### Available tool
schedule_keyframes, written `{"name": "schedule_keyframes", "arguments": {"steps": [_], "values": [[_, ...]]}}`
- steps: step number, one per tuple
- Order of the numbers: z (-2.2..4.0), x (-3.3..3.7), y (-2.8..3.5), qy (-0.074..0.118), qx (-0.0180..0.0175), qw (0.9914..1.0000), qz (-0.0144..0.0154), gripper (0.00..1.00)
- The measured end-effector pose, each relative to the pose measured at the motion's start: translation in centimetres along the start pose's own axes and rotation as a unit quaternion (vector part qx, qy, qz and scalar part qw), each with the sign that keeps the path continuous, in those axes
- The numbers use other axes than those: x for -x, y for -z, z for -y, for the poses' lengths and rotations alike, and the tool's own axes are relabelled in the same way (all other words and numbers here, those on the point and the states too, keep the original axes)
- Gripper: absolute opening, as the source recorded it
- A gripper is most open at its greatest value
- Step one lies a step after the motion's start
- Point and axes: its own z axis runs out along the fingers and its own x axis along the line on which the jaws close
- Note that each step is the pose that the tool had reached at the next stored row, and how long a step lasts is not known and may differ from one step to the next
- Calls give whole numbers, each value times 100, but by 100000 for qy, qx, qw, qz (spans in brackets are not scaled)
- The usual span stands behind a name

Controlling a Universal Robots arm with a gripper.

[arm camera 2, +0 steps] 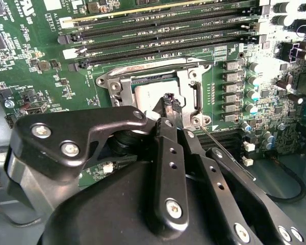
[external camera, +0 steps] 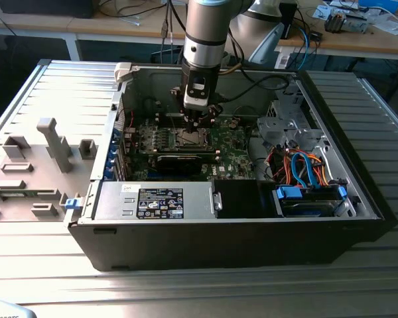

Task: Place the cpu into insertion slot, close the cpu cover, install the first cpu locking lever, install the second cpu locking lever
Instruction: 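Install the first cpu locking lever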

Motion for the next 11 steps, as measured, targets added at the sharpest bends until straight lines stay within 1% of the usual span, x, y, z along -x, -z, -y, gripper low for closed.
{"name": "schedule_keyframes", "arguments": {"steps": [11], "values": [[0, 0, 0, 618, -17, 99998, 49, 11]]}}
